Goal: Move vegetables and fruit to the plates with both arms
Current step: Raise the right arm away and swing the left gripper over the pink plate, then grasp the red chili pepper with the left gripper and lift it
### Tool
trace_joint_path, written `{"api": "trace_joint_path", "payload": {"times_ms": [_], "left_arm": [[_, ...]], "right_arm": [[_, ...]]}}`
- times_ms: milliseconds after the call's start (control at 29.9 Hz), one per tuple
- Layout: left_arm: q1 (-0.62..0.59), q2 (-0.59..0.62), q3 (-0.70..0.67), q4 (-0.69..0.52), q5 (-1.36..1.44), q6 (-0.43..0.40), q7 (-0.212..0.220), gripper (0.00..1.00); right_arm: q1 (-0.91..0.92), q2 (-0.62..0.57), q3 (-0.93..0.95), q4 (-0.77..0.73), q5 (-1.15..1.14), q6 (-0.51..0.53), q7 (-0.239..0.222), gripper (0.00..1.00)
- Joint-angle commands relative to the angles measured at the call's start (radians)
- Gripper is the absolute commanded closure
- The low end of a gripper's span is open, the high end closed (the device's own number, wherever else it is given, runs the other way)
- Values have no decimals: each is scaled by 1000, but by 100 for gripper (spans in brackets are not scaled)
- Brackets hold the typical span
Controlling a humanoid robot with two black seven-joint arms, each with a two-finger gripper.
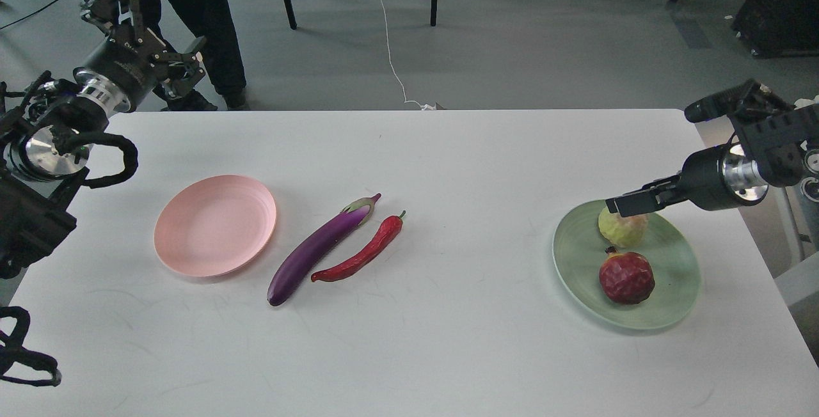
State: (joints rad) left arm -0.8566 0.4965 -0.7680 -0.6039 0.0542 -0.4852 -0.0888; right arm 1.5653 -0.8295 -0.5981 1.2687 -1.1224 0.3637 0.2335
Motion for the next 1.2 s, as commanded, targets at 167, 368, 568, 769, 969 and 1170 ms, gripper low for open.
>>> {"api": "trace_joint_path", "payload": {"times_ms": [167, 368, 568, 769, 969, 1170], "left_arm": [[-10, 62, 27, -173, 229, 10, 0, 2], [-120, 137, 32, -261, 545, -1, -3, 2], [-139, 99, 38, -322, 810, 2, -11, 2], [-119, 25, 156, -503, 1151, 2, -9, 2], [-119, 5, 372, -655, 1403, 13, -2, 3], [-113, -58, 475, -666, 1664, 34, -3, 13]], "right_arm": [[-229, 78, 447, -173, 207, -44, 9, 2], [-413, 156, 760, -351, 228, -155, 90, 2], [-501, 305, 958, -570, 346, -161, 99, 1], [-548, 354, 986, -667, 674, -149, 104, 1], [-599, 352, 1000, -695, 1011, -121, 104, 1], [-683, 365, 1015, -772, 1150, -33, 105, 1]]}}
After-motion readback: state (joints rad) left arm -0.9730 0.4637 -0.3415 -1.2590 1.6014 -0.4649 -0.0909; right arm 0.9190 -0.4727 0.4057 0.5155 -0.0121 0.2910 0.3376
